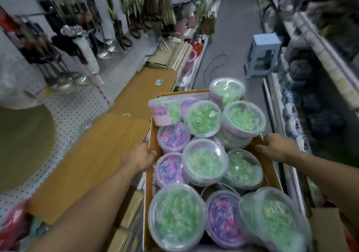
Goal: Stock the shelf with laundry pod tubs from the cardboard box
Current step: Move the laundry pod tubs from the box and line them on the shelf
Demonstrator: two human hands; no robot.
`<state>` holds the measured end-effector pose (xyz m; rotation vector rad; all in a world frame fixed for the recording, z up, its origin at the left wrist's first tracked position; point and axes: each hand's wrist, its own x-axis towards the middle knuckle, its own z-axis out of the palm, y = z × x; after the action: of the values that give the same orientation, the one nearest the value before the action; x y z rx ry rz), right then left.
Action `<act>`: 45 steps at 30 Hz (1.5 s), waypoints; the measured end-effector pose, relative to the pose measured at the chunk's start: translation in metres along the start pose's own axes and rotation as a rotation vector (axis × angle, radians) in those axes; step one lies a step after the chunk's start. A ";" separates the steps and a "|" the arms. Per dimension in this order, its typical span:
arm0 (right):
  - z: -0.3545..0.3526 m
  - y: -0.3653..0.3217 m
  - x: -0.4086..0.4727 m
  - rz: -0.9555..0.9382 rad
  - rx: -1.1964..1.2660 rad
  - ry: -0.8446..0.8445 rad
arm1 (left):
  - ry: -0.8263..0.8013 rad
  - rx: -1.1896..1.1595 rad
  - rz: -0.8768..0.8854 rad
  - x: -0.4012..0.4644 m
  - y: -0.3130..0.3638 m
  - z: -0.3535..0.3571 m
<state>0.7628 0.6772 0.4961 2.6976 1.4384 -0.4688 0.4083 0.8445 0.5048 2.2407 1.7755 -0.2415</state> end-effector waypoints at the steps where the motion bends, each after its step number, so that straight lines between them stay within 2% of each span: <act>1: -0.006 0.004 0.014 0.015 0.009 0.008 | 0.007 0.007 0.023 0.019 0.011 -0.006; 6: -0.031 0.024 0.081 0.067 0.008 0.027 | 0.020 0.072 0.096 0.095 0.065 -0.027; 12: -0.058 0.065 0.208 0.120 0.022 0.000 | -0.022 0.094 0.164 0.222 0.151 -0.039; 23: -0.140 0.127 0.443 0.137 -0.026 0.015 | -0.053 -0.041 0.157 0.426 0.293 -0.074; 29: -0.177 0.138 0.566 0.136 -0.002 0.010 | -0.050 -0.050 0.188 0.548 0.348 -0.104; 36: -0.216 0.133 0.726 0.204 0.042 -0.004 | -0.004 0.102 0.223 0.714 0.422 -0.149; 45: -0.273 0.144 0.899 0.266 0.115 0.042 | 0.057 0.088 0.224 0.884 0.523 -0.198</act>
<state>1.4155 1.3678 0.4843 2.9470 1.0671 -0.4925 1.1158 1.6145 0.4880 2.5072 1.5505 -0.2146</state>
